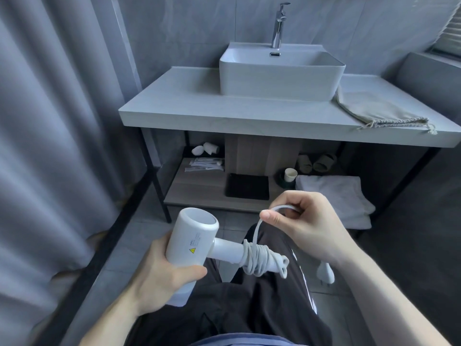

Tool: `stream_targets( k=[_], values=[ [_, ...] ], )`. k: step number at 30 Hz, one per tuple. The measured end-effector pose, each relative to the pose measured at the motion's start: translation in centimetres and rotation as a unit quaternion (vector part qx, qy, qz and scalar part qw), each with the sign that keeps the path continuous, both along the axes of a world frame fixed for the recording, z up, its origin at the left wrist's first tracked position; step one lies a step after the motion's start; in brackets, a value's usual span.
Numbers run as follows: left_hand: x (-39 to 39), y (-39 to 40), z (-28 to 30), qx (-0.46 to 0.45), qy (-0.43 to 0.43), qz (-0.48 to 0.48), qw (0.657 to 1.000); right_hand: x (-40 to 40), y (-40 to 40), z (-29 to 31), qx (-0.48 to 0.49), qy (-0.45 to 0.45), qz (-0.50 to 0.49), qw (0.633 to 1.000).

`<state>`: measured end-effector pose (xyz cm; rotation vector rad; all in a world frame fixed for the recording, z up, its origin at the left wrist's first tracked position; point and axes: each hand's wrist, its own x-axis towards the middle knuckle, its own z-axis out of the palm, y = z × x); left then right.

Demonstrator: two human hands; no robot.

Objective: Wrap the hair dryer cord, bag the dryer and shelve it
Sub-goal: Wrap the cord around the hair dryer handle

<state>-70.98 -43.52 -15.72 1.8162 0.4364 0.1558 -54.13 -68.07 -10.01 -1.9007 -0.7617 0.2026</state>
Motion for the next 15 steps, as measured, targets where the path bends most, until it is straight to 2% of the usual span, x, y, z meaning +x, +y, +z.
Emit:
stream_targets(
  k=[4, 11, 15],
  values=[
    [-0.1, 0.1, 0.9, -0.017, -0.015, -0.030, 0.999, 1.8, 0.2, -0.8, 0.014, 0.043, 0.003, 0.999],
    [-0.2, -0.1, 2.9, -0.110, -0.061, -0.037, 0.991, 2.6, 1.4, -4.2, 0.058, 0.165, 0.001, 0.985],
    [0.0, -0.2, 2.9, -0.171, -0.077, -0.009, 0.982, 1.7, 1.9, -5.8, 0.098, 0.259, 0.036, 0.960]
  ],
)
